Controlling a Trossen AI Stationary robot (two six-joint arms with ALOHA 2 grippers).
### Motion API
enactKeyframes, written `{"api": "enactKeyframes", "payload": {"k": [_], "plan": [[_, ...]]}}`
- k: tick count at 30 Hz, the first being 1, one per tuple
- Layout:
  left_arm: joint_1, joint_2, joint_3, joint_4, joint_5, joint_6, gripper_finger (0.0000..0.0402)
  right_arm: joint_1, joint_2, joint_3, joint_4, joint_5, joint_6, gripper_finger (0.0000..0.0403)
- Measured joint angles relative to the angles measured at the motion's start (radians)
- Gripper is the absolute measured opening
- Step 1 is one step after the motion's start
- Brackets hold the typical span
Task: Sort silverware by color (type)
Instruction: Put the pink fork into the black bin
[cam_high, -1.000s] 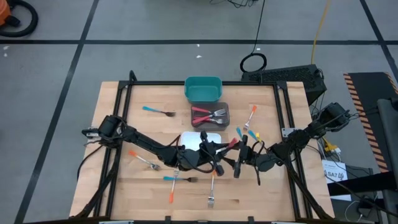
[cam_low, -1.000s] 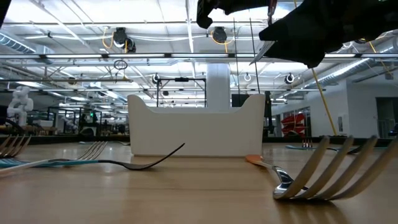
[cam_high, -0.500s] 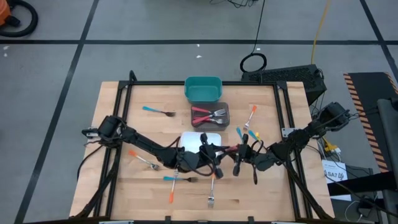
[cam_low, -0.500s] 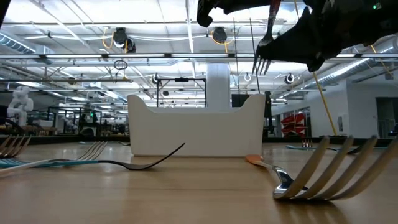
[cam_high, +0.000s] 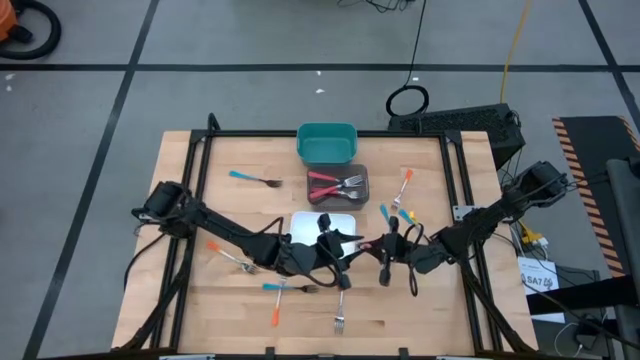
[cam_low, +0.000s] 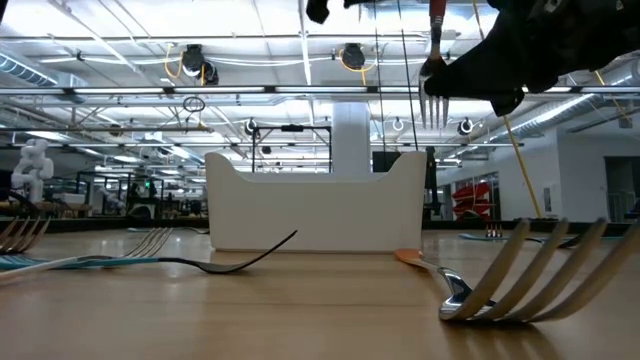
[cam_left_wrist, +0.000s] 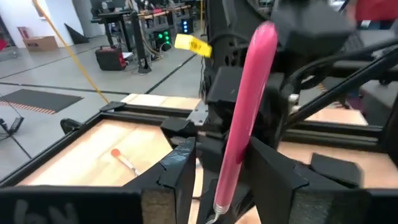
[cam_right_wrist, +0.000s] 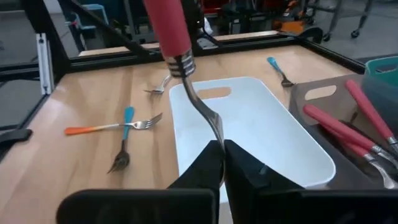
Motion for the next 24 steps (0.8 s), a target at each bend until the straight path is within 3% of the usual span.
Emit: {"api": "enactKeyframes", "payload": {"k": [16,18,24], "plan": [[-0.010,-0.096,0.002,-0.105,0.074,0.066,0.0145,0.001,-0.053,0.000,-0.184,-0.131,0.140,0.0001],[-0.001,-0.099,0.045,-0.178,0.123,0.035,0.0145,0.001,-0.053,-0.001,-0.204,-0.137,0.145,0.0001],[0.016,-0.064,0.290,-0.612,0.177,-0.030,0.0145,-0.008,-0.055,-0.001,-0.216,-0.175,0.174,0.0000]]}}
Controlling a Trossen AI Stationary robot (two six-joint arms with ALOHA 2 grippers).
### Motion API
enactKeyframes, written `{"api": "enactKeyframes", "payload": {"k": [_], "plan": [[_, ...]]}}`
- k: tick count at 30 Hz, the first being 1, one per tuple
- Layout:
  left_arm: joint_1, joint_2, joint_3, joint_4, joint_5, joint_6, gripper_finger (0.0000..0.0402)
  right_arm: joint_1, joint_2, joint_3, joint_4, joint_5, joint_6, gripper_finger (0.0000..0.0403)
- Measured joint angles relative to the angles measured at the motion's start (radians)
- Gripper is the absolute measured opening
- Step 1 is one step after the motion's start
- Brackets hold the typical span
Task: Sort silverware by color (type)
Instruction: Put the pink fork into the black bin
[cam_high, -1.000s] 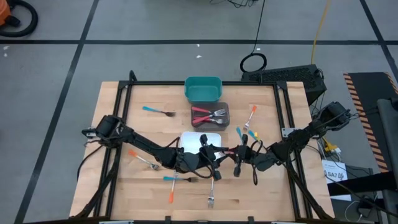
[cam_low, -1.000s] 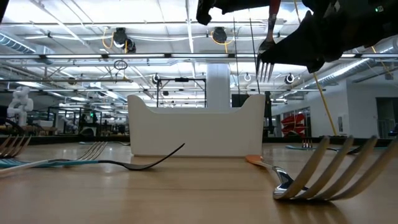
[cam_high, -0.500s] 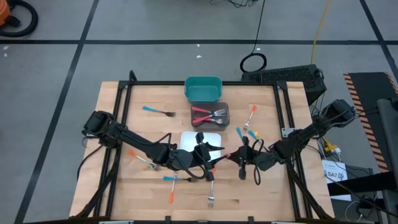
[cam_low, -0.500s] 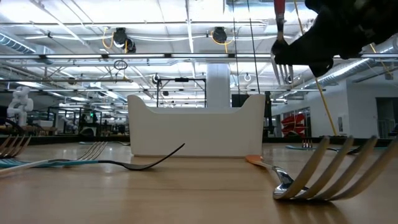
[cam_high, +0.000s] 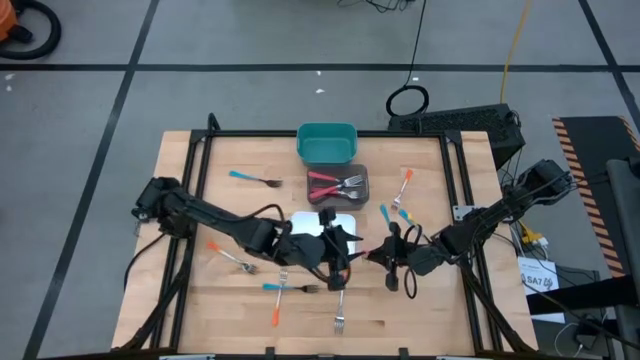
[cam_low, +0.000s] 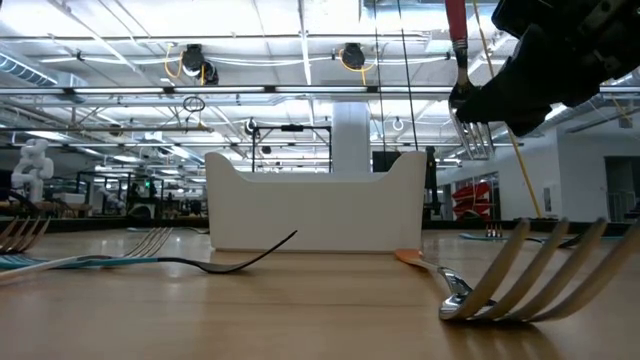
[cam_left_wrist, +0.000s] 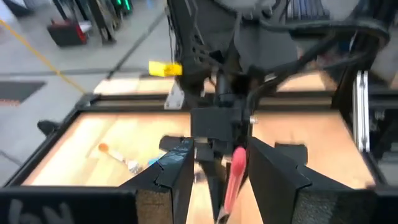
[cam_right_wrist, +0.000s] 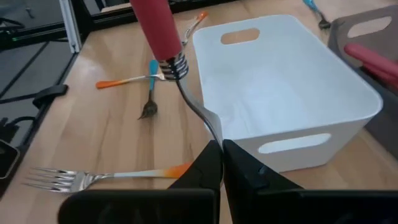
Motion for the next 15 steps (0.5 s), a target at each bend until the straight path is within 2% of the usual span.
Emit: {"api": "enactKeyframes", "payload": {"k": [3,8,15], "plan": [[0.009,0.032,0.100,-0.136,0.038,-0.007,0.0145,-0.005,0.000,0.000,-0.014,-0.007,0.018,0.0000],[0.038,0.088,0.235,-0.265,0.202,-0.029,0.0145,-0.009,0.000,0.000,-0.049,-0.007,0.049,0.0000],[0.072,0.197,0.388,-0.473,0.210,-0.013,0.0145,-0.013,0.000,0.000,-0.062,-0.007,0.052,0.0001]]}}
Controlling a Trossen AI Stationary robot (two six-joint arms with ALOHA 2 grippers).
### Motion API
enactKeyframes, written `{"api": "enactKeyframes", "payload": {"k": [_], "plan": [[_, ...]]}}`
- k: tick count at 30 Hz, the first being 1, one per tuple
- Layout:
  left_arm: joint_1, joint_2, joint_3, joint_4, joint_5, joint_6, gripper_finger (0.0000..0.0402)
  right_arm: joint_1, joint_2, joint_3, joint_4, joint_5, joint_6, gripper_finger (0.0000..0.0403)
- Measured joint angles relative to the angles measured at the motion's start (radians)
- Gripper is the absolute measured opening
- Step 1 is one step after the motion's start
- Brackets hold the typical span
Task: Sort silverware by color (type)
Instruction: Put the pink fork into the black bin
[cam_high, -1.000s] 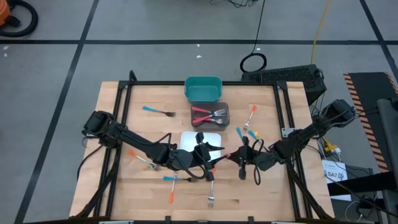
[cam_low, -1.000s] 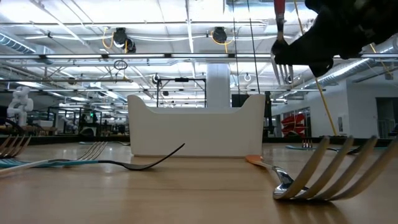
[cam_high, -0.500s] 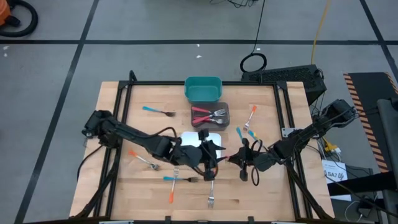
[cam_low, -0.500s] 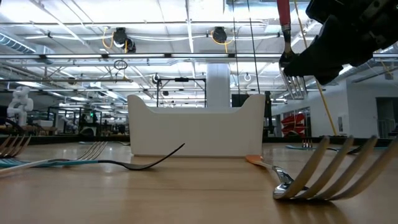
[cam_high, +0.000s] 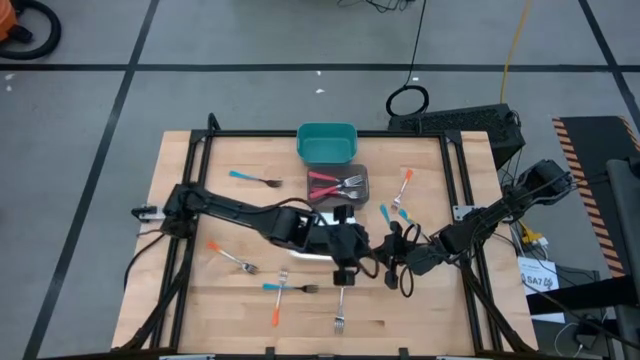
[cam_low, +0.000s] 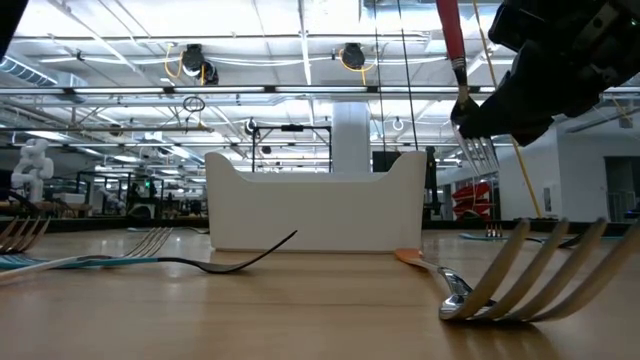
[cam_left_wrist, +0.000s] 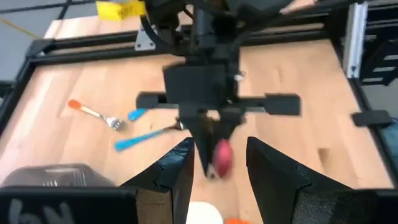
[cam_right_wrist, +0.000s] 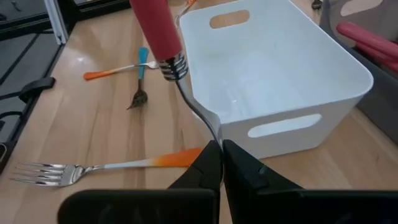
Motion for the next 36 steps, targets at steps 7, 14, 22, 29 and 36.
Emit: {"api": "enactKeyframes", "payload": {"k": [7,14,22,29,36], "plan": [[0.017,0.048,0.033,-0.080,0.000,-0.004,0.0145,0.000,0.000,0.000,-0.018,0.001,0.003,0.0002],[0.019,0.043,0.034,-0.108,0.000,-0.022,0.0145,0.000,0.000,0.000,-0.030,0.003,0.010,0.0003],[0.019,0.043,0.034,-0.087,0.000,-0.022,0.0143,-0.001,0.000,0.000,-0.039,0.006,0.019,0.0003],[0.019,0.043,0.034,-0.087,0.000,-0.022,0.0087,-0.001,0.000,0.000,-0.041,0.009,0.022,0.0004],[0.018,0.043,0.034,-0.086,0.005,-0.017,0.0031,-0.001,0.000,0.000,-0.043,0.009,0.025,0.0004]]}}
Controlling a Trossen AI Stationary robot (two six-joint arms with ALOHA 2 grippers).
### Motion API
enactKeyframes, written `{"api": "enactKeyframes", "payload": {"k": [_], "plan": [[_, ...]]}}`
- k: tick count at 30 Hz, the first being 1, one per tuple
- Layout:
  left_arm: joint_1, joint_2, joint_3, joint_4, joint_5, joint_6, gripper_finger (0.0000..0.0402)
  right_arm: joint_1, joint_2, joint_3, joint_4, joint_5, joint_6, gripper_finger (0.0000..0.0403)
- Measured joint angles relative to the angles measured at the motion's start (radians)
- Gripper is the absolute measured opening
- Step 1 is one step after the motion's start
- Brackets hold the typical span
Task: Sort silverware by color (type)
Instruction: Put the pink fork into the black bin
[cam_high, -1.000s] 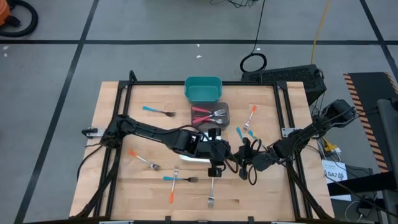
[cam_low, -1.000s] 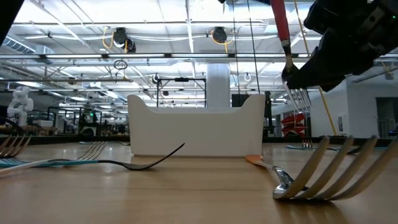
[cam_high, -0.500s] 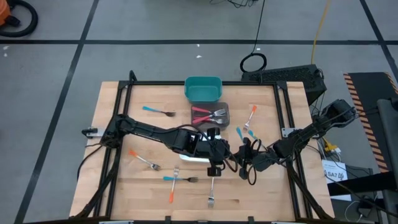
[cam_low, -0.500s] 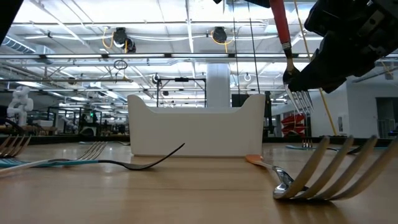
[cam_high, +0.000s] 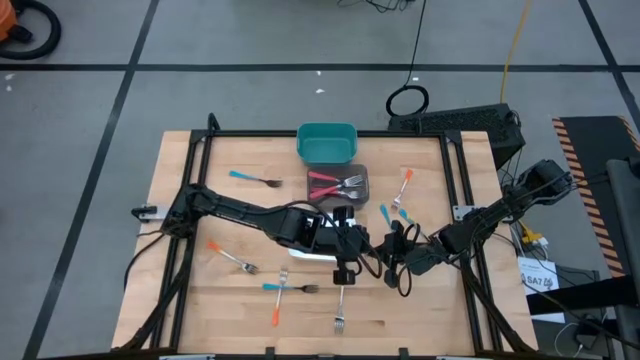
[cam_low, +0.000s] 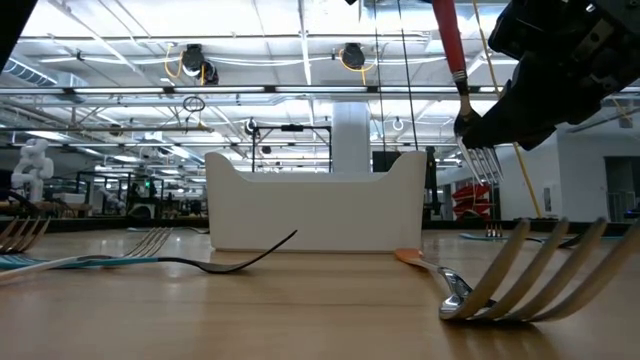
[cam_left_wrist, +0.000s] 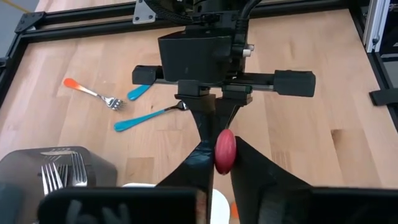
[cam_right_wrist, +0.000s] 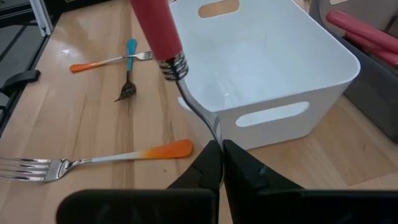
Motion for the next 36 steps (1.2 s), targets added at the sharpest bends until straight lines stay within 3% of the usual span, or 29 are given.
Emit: {"api": "enactKeyframes", "payload": {"k": [9,17,25,36], "plan": [[0.001,-0.004,0.000,-0.002,0.000,0.034,0.0026,0.000,0.000,0.000,0.000,0.001,0.015,0.0012],[0.045,-0.049,-0.001,-0.030,0.067,0.045,0.0025,0.003,-0.002,0.000,-0.015,0.049,0.028,0.0081],[0.121,-0.078,0.000,-0.172,0.079,0.078,0.0025,0.003,-0.001,0.000,-0.165,0.134,0.091,0.0150],[0.243,-0.173,0.000,-0.145,0.078,0.108,0.0025,0.001,-0.001,0.000,-0.253,0.162,0.079,0.0169]]}}
